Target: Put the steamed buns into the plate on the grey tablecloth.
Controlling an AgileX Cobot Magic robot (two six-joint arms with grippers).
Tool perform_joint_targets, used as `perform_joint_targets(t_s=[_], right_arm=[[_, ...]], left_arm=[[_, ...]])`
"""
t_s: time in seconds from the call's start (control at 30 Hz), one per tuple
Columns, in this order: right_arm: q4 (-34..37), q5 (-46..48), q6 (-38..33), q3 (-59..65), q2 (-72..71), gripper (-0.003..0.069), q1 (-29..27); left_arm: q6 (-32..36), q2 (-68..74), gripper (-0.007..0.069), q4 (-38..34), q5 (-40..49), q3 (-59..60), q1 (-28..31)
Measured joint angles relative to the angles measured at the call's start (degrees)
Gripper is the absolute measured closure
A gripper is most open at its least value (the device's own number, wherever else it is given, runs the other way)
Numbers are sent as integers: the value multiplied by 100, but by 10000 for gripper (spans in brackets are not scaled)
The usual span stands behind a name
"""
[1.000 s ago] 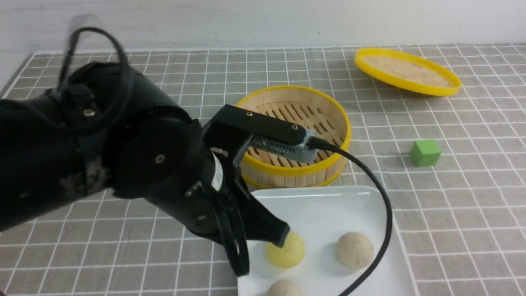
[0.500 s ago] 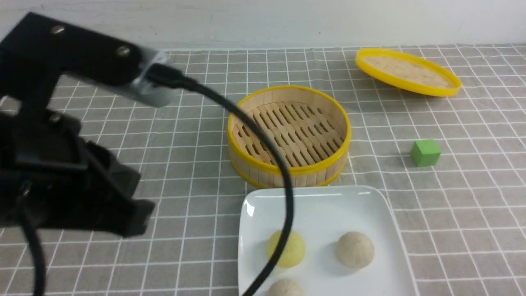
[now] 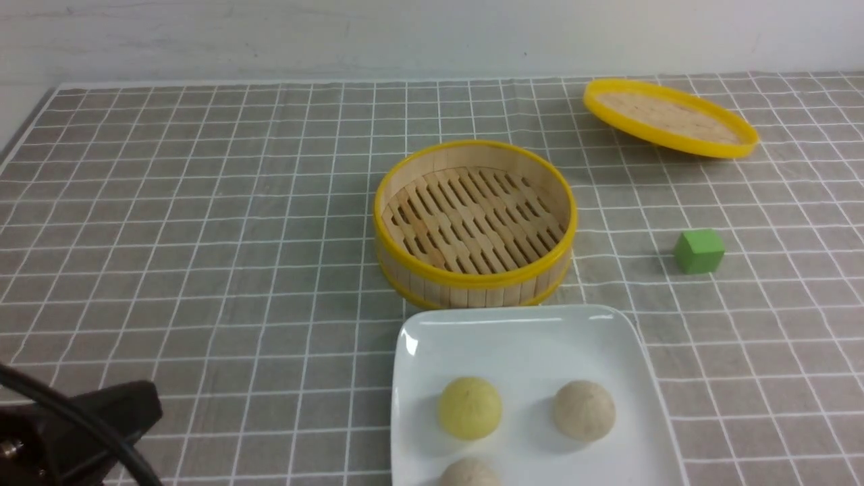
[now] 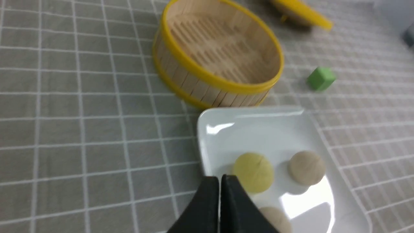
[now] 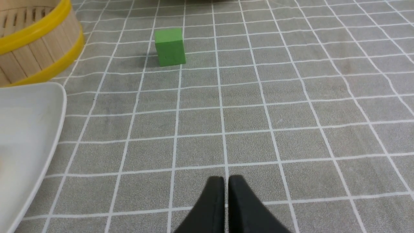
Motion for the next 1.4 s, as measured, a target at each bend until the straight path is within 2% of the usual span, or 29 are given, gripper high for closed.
perform_joint_targets(t_s=[0.03,0.1,0.23,0.57,0.83,1.0,1.1,1.13,1.23,1.27,1.33,1.4], right_arm=[[0,0,0,0,0,622,0],[0,0,0,0,0,622,0],[0,0,13,0,0,622,0],[0,0,24,0,0,611,0],[0,0,24,0,0,600,0],[0,0,24,0,0,594,0],[0,0,24,0,0,589,0],[0,0,24,0,0,589,0],[0,-5,24,0,0,580,0],[0,-5,24,0,0,580,0],[0,-5,24,0,0,576,0],[0,-5,24,0,0,575,0]], left_arm=[[0,-5,592,18,-51,0,0],[-554,-21,592,187,-583,286,0],[-835,-21,588,262,-726,484,0],[-872,-21,581,274,238,538,0],[-757,-60,573,317,194,703,0],[33,-326,571,100,-259,1047,139],[1363,-823,571,-708,-653,1436,909],[1441,-852,571,-758,-693,1456,967],[2845,-1315,570,-1545,-929,1824,2076],[3086,-1387,570,-1657,-984,1886,2285],[3885,-1635,570,-1999,-1100,2112,3095],[4102,-1725,570,-2089,-1128,2186,3469]])
